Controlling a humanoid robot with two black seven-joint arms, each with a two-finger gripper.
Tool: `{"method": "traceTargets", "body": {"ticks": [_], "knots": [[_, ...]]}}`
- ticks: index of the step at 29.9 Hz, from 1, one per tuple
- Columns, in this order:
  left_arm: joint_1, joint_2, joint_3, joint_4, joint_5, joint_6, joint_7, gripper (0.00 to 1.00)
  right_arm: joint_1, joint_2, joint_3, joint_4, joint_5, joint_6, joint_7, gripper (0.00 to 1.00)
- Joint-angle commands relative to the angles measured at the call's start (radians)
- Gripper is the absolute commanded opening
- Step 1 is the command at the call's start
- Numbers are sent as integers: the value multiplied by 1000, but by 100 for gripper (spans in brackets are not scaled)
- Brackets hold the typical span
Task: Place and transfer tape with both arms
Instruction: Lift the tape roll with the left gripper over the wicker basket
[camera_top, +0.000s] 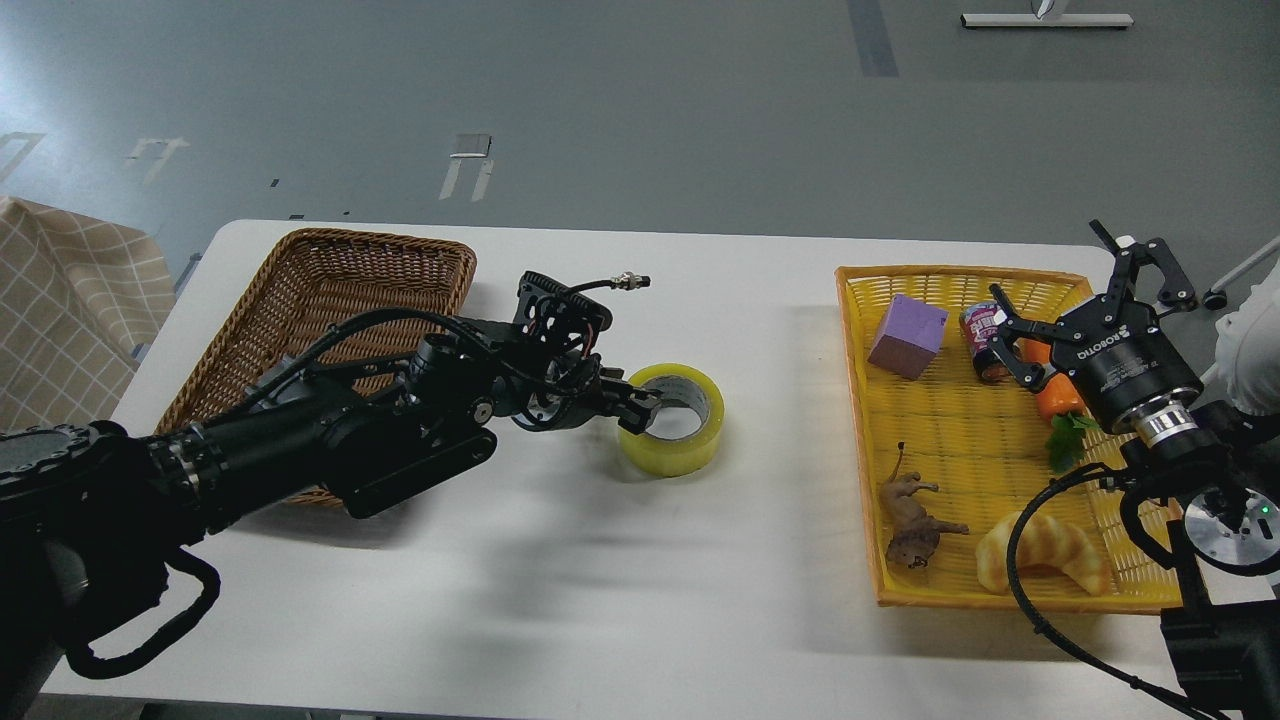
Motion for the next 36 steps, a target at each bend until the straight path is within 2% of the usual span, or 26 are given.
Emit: {"method": "traceTargets", "body": {"ticks": [1, 3, 9, 15, 19, 22, 25, 30, 36], "knots": [[-2, 0, 28, 3, 15, 55, -67, 0, 0, -1, 0, -6, 0, 0, 0, 100], [-10, 1, 28, 3, 15, 80, -68, 0, 0, 1, 0, -7, 0, 0, 0, 100], [-100, 29, 20, 0, 1, 80, -68, 0, 0, 1, 0, -7, 0, 0, 0, 100], [-194, 113, 14, -17, -40, 88, -82, 0, -1, 1, 0, -9, 0, 0, 0, 100], [-203, 170, 14, -35, -65, 88, -85, 0, 0, 1, 0, -7, 0, 0, 0, 100], [-215, 254, 16, -44, -66, 86, -108, 0, 0, 1, 0, -7, 0, 0, 0, 100], [-215, 305, 14, -55, -66, 86, -110, 0, 0, 1, -1, -9, 0, 0, 0, 100], [-211, 480, 16, -129, -66, 86, -127, 0, 3, 2, -1, -7, 0, 0, 0, 100], [-191, 584, 23, -140, -68, 88, -151, 0, 6, 1, -1, -7, 0, 0, 0, 100]]}}
